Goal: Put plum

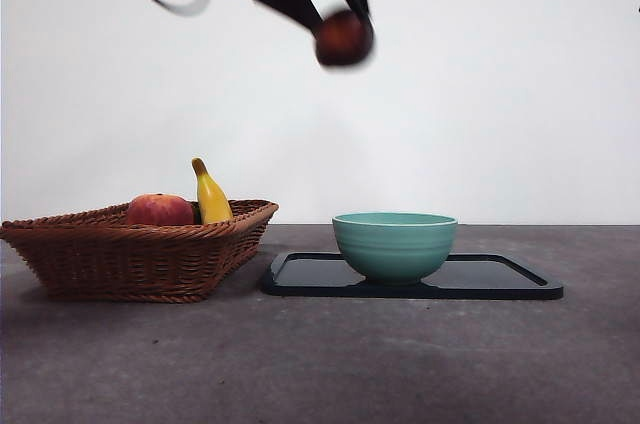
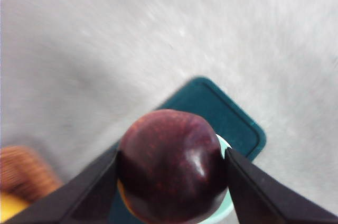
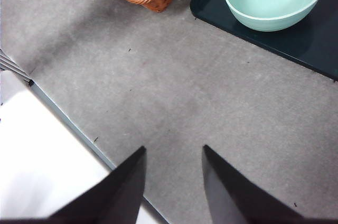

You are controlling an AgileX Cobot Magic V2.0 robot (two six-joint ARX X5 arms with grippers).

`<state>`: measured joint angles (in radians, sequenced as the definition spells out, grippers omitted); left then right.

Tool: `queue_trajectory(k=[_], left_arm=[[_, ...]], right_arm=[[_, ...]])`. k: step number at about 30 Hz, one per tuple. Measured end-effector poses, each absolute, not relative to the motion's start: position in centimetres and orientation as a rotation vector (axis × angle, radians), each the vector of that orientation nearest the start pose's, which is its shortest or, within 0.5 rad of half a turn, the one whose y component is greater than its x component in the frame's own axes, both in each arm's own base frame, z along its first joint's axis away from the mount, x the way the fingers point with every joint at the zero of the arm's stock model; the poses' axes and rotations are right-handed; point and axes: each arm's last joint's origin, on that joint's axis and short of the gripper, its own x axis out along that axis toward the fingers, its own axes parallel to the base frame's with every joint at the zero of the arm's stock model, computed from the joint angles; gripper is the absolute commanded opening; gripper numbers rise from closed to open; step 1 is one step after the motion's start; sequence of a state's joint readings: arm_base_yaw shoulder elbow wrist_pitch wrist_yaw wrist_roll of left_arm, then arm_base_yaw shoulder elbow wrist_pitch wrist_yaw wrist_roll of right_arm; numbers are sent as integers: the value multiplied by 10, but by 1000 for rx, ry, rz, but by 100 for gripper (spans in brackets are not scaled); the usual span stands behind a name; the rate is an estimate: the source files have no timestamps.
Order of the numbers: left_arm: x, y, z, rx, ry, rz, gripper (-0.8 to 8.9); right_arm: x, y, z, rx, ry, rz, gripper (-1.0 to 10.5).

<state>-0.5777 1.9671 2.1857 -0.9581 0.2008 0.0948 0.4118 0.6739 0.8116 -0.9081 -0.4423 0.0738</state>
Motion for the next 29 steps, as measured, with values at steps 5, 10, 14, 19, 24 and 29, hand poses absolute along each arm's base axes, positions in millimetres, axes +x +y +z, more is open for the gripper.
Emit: queue_trajectory(k=[5,10,14,19,24,29], left_arm=[[315,-190,443,196,652,-731,276],[285,-153,468,182,668,-681,276],[264,-133,480,181,692,-656,276],[254,-122,480,191,745,-647,276],[262,-126,459,201,817,-645,276],[277,-129,421,203,883,-635,276]], right_arm=[[101,58,296,63,817,784,168],[101,58,296,60,815,785,168],[101,58,296,60,814,785,168],[101,58,296,58,808,786,168],[101,58,296,57,807,787,168],[101,58,296,56,806,787,168]])
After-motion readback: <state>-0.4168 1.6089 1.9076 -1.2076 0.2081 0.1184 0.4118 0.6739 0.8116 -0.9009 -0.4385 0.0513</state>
